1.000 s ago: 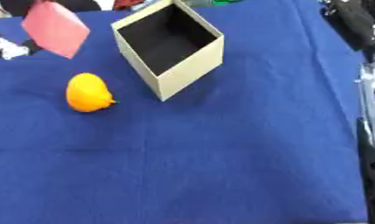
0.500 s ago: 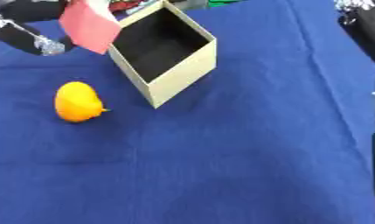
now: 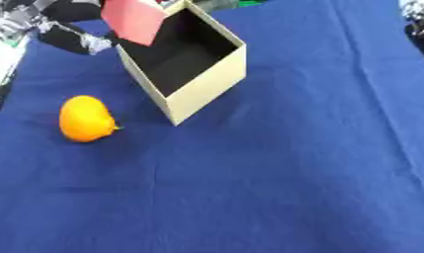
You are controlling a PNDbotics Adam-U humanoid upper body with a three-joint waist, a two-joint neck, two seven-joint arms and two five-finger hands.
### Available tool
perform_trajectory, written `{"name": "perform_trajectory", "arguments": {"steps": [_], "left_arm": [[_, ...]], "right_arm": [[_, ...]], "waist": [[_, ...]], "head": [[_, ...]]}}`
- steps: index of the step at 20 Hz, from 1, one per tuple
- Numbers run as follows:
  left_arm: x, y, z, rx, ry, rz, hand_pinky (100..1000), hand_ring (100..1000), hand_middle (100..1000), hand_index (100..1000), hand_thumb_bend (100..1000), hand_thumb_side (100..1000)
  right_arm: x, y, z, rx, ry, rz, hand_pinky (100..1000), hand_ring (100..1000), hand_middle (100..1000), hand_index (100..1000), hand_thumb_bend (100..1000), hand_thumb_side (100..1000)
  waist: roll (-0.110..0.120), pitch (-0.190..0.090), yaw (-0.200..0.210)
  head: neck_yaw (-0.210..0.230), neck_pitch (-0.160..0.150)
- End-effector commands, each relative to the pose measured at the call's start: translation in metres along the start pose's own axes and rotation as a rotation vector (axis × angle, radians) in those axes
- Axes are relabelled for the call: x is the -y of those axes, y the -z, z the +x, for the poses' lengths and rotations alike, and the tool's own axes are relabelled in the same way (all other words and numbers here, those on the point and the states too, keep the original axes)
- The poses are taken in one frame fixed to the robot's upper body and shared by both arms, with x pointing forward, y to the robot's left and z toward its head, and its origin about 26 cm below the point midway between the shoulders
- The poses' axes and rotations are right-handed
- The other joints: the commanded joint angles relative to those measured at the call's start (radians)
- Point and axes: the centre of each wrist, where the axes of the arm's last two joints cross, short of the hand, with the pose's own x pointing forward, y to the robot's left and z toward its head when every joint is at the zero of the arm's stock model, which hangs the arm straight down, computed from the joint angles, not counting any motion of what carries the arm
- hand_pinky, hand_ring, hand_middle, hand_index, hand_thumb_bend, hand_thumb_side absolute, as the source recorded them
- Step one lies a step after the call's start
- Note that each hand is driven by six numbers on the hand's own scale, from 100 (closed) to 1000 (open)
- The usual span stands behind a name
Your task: Pick up objects on the table and place them in the box.
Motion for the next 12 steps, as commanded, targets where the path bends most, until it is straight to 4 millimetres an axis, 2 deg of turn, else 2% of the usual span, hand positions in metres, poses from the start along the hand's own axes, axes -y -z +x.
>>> {"name": "perform_trajectory", "arguments": {"steps": [1, 3, 6, 7, 8, 9, 12], "left_arm": [[-0.01, 0.003, -0.004, 0.003, 0.028, 0.059, 587, 474, 300, 434, 100, 135], [-0.006, 0.004, -0.004, 0.011, 0.024, 0.071, 595, 484, 319, 455, 100, 130], [0.0, 0.006, -0.003, 0.049, 0.03, 0.066, 621, 529, 399, 527, 115, 158], [0.001, 0.007, -0.003, 0.067, 0.036, 0.061, 627, 542, 418, 543, 165, 180], [0.001, 0.007, -0.002, 0.082, 0.043, 0.054, 641, 568, 459, 588, 276, 218], [0.001, 0.006, -0.002, 0.094, 0.055, 0.043, 646, 577, 479, 611, 312, 229], [0.003, 0.003, -0.003, 0.098, 0.081, 0.024, 666, 645, 616, 711, 465, 313]], "right_arm": [[0.004, 0.005, 0.009, 0.039, 0.002, -0.001, 901, 992, 637, 904, 100, 665], [0.005, 0.005, 0.009, 0.04, 0.004, 0.001, 901, 992, 637, 904, 100, 666], [0.005, 0.006, 0.009, 0.042, 0.003, 0.001, 902, 992, 637, 904, 100, 665], [0.006, 0.006, 0.009, 0.042, 0.003, 0.0, 902, 993, 637, 905, 100, 665], [0.006, 0.006, 0.009, 0.042, 0.004, -0.001, 902, 993, 637, 905, 100, 664], [0.006, 0.006, 0.009, 0.042, 0.004, -0.001, 902, 993, 637, 905, 100, 664], [0.007, 0.006, 0.008, 0.04, 0.002, -0.003, 902, 993, 637, 904, 100, 664]], "waist": [[-0.002, -0.018, -0.001], [-0.001, -0.016, -0.003], [0.001, -0.013, -0.005], [0.001, -0.012, -0.005], [0.001, -0.012, -0.005], [0.002, -0.011, -0.005], [0.002, -0.011, -0.006]], "head": [[0.006, -0.01], [0.007, -0.009], [0.005, -0.004], [0.003, -0.002], [0.002, 0.0], [-0.001, 0.001], [-0.009, 0.003]]}}
